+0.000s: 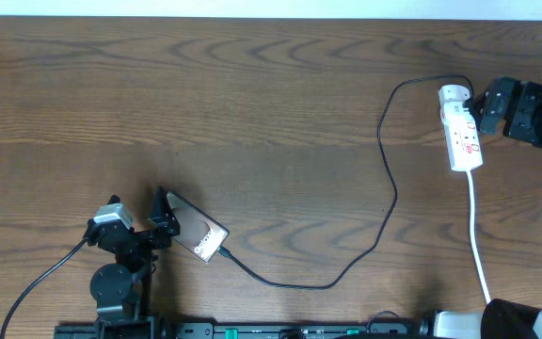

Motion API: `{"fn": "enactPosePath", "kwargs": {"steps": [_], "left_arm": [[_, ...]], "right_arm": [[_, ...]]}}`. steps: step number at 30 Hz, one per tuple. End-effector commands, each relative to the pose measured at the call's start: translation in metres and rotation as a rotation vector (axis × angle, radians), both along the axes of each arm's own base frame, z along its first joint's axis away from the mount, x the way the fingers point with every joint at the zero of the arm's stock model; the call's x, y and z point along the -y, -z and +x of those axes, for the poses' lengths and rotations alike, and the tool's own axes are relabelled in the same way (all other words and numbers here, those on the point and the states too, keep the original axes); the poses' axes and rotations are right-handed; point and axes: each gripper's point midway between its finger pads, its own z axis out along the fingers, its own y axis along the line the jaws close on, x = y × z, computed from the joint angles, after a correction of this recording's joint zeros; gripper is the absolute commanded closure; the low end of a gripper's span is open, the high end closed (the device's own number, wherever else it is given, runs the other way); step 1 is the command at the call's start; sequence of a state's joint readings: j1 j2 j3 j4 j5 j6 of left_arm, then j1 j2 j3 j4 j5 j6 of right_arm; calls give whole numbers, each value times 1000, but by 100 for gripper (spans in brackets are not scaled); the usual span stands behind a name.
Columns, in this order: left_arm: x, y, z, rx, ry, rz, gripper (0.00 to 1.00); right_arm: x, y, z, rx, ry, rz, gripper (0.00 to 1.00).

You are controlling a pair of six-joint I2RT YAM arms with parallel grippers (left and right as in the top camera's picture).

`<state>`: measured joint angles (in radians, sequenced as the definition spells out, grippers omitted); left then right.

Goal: Plug charger to phone and switch on socket

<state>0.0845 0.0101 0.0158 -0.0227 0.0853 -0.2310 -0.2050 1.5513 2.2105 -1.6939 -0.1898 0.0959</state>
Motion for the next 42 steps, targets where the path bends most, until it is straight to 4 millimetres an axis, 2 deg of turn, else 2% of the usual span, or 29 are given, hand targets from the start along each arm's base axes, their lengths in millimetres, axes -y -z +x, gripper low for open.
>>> {"fn": "enactPosePath", "kwargs": {"steps": [1,31,34,37,42], "left_arm": [[-1,14,-1,-48,-2,16,12],[-1,15,-1,-50,-2,16,12],[-1,15,-1,-50,-2,16,11],[-1,15,-1,-50,-2,16,12],[-1,15,-1,-50,-2,16,12]], "right_arm": [[-2,1,1,-4,-4,6,1],[-2,0,0,-2,-5,5,1],[-1,-8,3,44,-4,-9,1],[-7,-25,11,140,-8,5,1],[-33,-70,22,389,-106,-14,1]]}}
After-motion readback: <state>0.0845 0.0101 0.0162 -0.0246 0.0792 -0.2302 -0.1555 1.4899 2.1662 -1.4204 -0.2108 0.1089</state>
